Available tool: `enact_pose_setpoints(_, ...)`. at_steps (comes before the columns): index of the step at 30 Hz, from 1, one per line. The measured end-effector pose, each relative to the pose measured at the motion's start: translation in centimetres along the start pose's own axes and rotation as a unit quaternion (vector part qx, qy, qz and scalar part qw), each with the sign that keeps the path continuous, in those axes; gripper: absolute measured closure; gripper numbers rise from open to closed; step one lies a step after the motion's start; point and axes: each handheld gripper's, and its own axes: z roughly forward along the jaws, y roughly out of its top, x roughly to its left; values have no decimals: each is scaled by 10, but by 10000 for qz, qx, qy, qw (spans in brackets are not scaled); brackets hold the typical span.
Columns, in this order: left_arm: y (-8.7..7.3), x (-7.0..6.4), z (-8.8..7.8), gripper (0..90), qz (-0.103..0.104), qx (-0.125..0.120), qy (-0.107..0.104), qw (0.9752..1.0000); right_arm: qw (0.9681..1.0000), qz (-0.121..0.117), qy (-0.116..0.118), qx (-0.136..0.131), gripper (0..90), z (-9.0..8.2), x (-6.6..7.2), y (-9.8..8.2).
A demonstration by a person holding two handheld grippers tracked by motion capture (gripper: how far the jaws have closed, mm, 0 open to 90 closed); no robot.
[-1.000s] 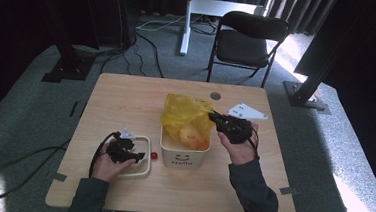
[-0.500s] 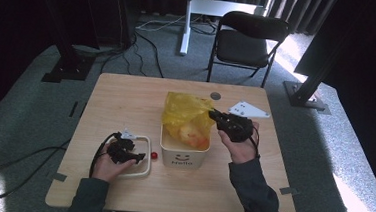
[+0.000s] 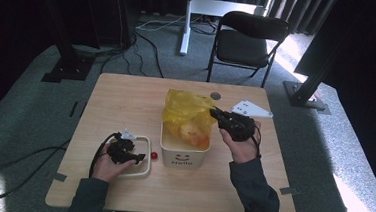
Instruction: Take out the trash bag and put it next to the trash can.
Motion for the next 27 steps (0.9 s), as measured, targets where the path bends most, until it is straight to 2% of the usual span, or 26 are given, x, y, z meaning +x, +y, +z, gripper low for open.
enact_pose_setpoints(11, 0, 0, 0, 354, 16, -6, 7, 10000, 9999, 102, 40, -98, 874, -2, 1, 3)
enact_pose_setpoints(27, -1, 0, 0, 352, 7, -42, 5, 10000, 9995, 189, -66, -246, 874, -13, -6, 8)
